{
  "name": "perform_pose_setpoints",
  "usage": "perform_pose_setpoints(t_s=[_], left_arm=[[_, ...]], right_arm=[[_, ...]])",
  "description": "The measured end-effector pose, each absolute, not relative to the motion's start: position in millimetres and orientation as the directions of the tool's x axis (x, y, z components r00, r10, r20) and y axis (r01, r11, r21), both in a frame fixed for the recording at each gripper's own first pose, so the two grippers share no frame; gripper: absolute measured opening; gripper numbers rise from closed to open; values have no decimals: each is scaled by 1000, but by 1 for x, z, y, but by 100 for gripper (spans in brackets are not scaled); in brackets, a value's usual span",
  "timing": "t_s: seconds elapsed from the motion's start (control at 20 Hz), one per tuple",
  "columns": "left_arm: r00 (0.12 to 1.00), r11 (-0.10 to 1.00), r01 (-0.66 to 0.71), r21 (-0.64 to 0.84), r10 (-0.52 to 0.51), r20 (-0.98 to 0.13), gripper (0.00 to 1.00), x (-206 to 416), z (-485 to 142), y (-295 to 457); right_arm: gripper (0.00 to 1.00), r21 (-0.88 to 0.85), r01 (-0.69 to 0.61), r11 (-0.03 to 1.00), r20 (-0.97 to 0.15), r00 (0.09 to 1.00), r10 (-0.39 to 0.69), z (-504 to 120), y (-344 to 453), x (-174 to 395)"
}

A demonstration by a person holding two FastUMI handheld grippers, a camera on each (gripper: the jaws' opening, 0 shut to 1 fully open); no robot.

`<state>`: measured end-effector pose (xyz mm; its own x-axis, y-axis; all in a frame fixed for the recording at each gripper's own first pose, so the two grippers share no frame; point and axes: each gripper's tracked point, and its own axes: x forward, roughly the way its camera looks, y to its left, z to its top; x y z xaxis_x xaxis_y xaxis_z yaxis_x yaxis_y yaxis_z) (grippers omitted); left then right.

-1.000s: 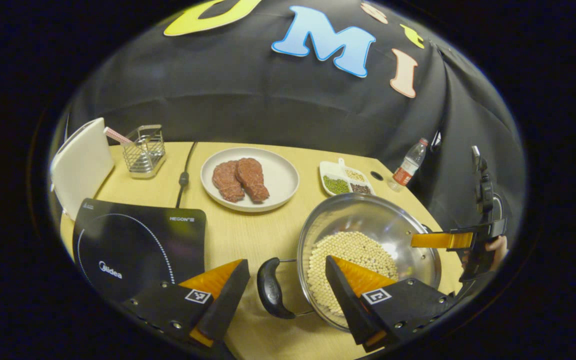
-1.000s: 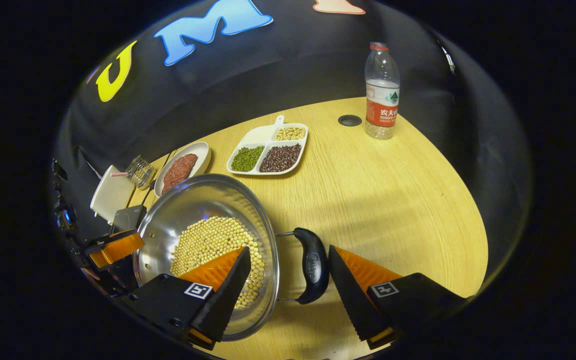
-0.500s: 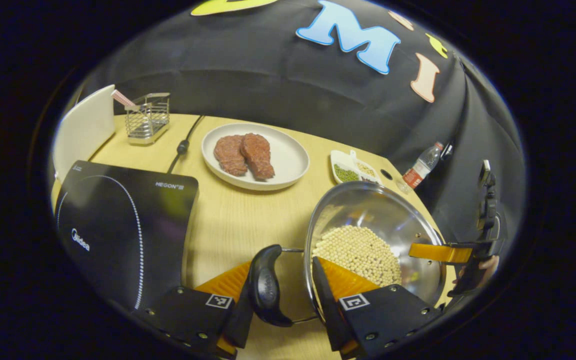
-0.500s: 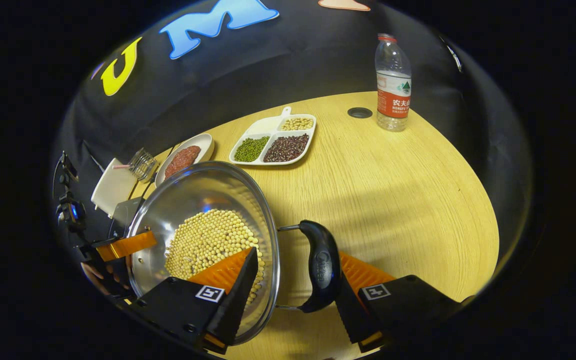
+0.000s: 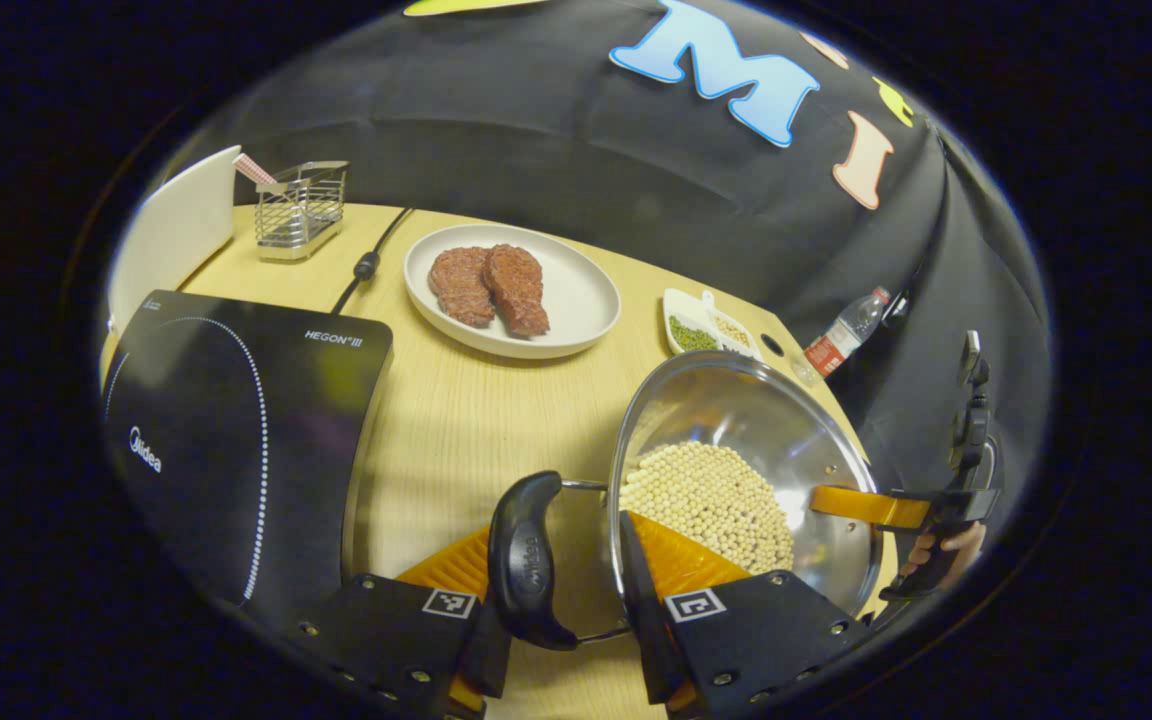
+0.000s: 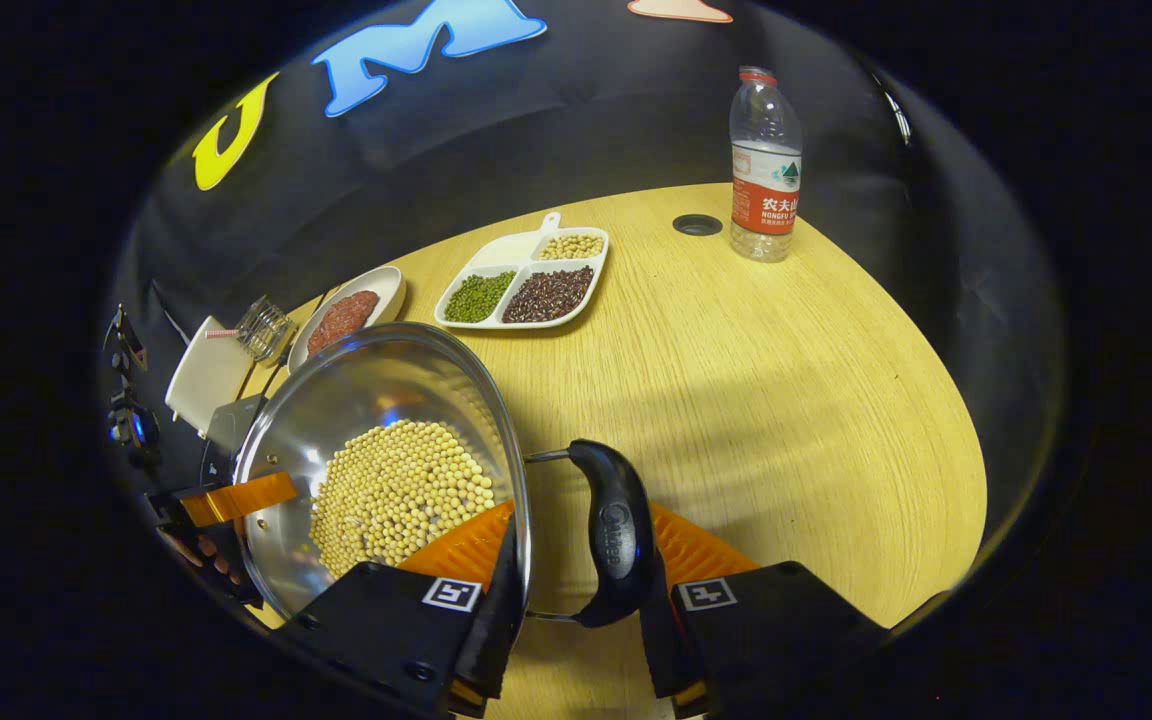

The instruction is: First push the handle of the pot to place it horizontally, then grasp the pot with both hands and set it on the induction cooktop.

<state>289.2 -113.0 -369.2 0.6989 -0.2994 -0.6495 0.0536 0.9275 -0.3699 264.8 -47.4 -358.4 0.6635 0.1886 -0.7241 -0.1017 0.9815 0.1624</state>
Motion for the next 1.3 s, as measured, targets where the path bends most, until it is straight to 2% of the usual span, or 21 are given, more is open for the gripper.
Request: perform_pose_setpoints(t_s=[0.05, 0.2, 0.3, 0.35, 0.45, 0.55, 0.6, 0.85, 1.3], left_arm=[[696, 928, 51, -369, -298, -653, 50, 289, -370, -113], [702, 927, 54, -371, -299, -646, 56, 293, -362, -108], [704, 927, 55, -370, -299, -644, 53, 290, -364, -107], [704, 924, 51, -379, -302, -642, 55, 290, -365, -108], [703, 922, 52, -383, -306, -642, 55, 291, -365, -104], [697, 921, 53, -385, -311, -646, 55, 291, -365, -102], [695, 920, 53, -388, -313, -647, 52, 292, -365, -101], [695, 915, 59, -400, -325, -641, 52, 298, -366, -103], [735, 916, 10, -402, -279, -618, 52, 289, -358, -94]], right_arm=[[55, 160, -105, 981, -725, 663, 189, -358, -48, 259], [57, 165, -109, 980, -718, 668, 195, -347, -46, 240], [55, 151, -116, 982, -710, 678, 189, -335, -45, 225], [57, 149, -117, 982, -707, 682, 188, -327, -43, 217], [54, 138, -118, 983, -711, 679, 181, -317, -40, 196], [57, 140, -108, 984, -718, 674, 176, -310, -36, 176], [57, 143, -102, 984, -723, 669, 174, -307, -33, 166], [57, 140, -88, 986, -727, 667, 163, -284, -12, 124], [54, 132, -161, 978, -718, 665, 206, -258, 73, 108]])
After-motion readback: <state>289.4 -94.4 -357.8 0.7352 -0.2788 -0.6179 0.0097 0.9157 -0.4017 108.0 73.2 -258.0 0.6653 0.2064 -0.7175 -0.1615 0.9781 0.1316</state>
